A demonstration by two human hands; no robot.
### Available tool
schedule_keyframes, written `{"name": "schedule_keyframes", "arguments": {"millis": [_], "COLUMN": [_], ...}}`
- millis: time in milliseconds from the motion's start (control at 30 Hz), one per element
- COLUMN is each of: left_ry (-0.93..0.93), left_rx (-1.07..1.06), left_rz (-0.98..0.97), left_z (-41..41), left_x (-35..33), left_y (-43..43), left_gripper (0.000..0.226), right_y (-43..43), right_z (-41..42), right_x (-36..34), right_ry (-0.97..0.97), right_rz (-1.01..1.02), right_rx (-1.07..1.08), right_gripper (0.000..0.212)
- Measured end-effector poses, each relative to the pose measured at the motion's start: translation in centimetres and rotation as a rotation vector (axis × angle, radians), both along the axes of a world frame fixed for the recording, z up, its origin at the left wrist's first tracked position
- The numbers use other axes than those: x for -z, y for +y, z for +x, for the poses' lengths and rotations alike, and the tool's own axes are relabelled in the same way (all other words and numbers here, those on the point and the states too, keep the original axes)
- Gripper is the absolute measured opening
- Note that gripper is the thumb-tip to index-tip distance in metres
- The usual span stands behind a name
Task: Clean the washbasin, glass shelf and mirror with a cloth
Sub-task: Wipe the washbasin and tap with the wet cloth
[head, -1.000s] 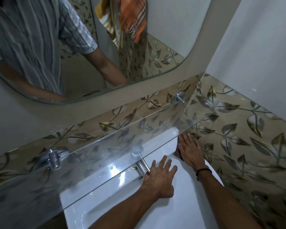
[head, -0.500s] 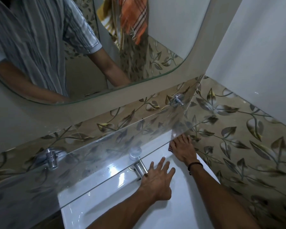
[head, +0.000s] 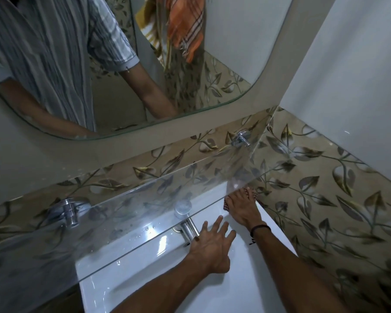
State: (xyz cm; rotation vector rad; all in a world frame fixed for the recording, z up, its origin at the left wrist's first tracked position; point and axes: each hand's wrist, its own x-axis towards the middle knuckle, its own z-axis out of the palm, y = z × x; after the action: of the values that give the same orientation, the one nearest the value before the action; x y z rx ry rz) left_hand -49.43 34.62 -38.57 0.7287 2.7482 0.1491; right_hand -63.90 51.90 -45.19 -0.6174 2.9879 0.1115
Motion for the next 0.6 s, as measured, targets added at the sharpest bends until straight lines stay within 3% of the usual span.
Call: {"name": "schedule_keyframes", "arguments": {"millis": [133, 333, 467, 600], "left_ry": [-0.014, -0.025, -0.018, -0.036], "left_rx": [-0.007, -0.013, -0.013, -0.019], "left_rz": [0.012, -0.005, -0.015, 0.0], "left_z": [0.0, 0.0, 0.0, -0.1], "left_x": [0.0, 0.1, -0.3, -0.2], "left_y": [-0.1, 0.1, 0.0, 0.0], "left_gripper": [0.075, 0.076, 0.079, 0.078], "right_y": [2.6, 0.7, 1.0, 2.5], "right_z": [0.5, -0.5, 0.6, -0.3], "right_x": [-0.9, -0.8, -1.0, -1.5], "right_ry": [0.036, -0.057, -0.088, -0.09], "right_rz": [0.015, 0.058, -0.08, 0.016], "right_rx": [-0.183, -0.038, -0.127, -0.113], "right_gripper": [0.06, 0.064, 0.066, 0.07]}}
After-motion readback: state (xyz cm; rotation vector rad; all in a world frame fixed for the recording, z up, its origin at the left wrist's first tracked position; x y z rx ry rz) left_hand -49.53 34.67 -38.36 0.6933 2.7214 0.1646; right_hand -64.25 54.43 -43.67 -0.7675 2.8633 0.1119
